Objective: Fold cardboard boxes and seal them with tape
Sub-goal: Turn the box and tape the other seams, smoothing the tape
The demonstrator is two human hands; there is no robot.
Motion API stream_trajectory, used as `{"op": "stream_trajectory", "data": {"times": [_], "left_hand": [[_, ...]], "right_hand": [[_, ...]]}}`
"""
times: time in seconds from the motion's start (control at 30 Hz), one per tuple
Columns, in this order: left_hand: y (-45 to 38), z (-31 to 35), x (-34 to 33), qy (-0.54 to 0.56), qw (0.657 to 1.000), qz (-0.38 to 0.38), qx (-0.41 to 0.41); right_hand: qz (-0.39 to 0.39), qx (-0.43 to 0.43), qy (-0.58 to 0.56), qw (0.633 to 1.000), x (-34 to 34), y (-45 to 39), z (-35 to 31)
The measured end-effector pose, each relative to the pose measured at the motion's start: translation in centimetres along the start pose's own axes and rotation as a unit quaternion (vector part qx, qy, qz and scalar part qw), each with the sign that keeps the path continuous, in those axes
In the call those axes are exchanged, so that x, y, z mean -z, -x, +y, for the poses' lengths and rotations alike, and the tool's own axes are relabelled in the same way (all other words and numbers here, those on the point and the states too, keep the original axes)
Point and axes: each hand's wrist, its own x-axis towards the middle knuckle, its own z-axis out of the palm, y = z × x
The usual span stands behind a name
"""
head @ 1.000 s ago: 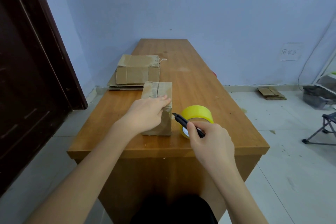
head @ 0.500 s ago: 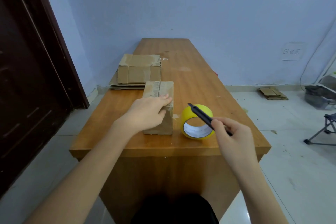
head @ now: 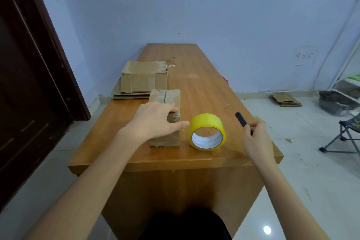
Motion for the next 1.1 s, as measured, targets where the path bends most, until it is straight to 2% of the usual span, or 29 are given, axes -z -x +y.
{"op": "stream_trajectory", "data": {"times": [0.17,0.5,0.63,0.73,0.77,0.83,0.9,0.97,1.07,1.1], "left_hand": [[-0.6,-0.1,0.1,0.009,0.999,0.029,0.012],[-1.5,0.2,0.2,0.025,0.996,0.077,0.044],[-1.6,0.4,0.5,0.026,0.994,0.096,0.052],[-1.9,0.9,0.6,0.013,0.993,0.101,0.063],[-2.0,1.2,0.6,0.004,0.993,0.101,0.064],[-2.2,1.7,0.5,-0.004,0.993,0.102,0.064],[-2.3,2.0,0.5,-0.001,0.992,0.103,0.076],[-2.4,2.1,0.5,-0.003,0.991,0.106,0.085],[-2.5,2.4,0.6,-0.019,0.991,0.100,0.090],[-2.5,2.5,0.6,-0.019,0.991,0.100,0.092]], "right_hand": [[0.024,0.024,0.113,0.993,-2.2,-1.5,1.0],[0.061,0.055,0.295,0.952,-4.8,-3.0,3.4],[0.083,0.046,0.286,0.953,-4.9,-3.1,2.9],[0.146,0.131,0.201,0.960,-4.1,-3.0,0.1],[0.127,0.165,0.153,0.966,-3.6,-3.0,-1.7],[-0.001,0.205,0.075,0.976,-2.6,-3.1,-5.7],[-0.109,0.266,0.116,0.951,-2.4,-3.3,-9.4],[-0.212,0.304,0.196,0.908,-3.0,-3.6,-12.2],[-0.406,0.217,0.241,0.854,-4.4,-4.5,-14.0],[-0.449,0.185,0.246,0.839,-4.7,-4.8,-14.3]]}}
